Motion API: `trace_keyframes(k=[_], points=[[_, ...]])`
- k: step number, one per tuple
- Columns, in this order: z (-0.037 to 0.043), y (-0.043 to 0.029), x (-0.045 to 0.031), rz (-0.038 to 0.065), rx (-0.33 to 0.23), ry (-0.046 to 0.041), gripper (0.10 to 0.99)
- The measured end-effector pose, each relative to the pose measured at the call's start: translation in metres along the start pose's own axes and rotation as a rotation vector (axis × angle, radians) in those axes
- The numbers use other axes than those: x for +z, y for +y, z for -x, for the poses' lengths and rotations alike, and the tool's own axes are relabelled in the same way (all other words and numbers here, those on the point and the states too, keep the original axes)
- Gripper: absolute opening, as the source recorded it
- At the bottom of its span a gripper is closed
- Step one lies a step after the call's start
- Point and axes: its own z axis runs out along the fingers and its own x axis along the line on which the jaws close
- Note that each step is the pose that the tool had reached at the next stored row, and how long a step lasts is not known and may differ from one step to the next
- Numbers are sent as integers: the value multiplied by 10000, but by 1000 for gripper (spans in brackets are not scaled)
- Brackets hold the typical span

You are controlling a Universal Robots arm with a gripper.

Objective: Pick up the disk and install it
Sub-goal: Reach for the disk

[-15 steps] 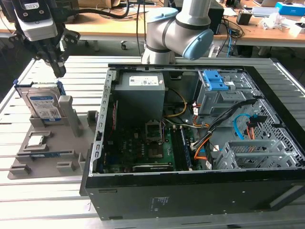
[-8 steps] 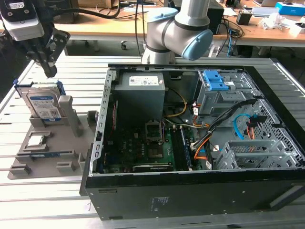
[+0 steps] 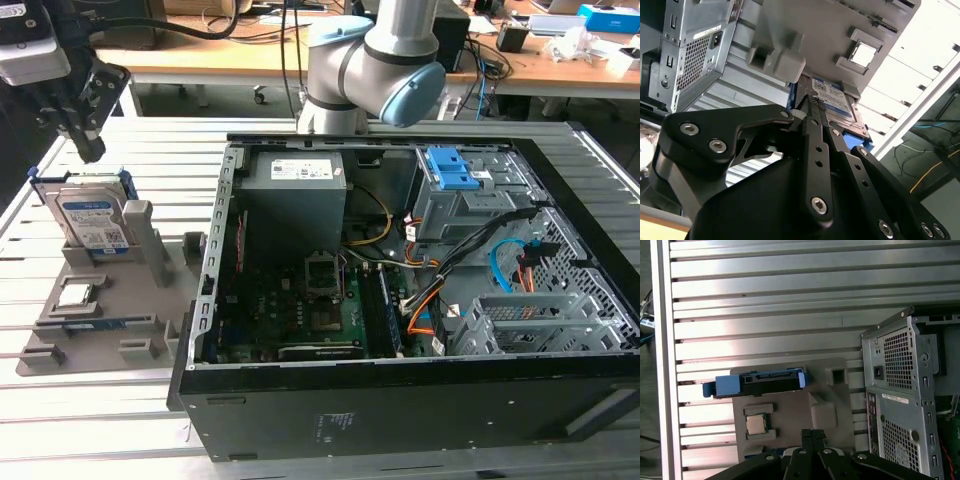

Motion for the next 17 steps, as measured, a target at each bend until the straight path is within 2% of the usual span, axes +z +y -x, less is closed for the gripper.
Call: trace_keyframes(k=[4, 8, 15, 17], points=[[-66, -5, -2, 0, 0, 0, 106], [-174, -13, -5, 0, 1, -1, 106], [-292, -22, -8, 0, 0, 0, 106], [-351, -26, -9, 0, 1, 0, 106]])
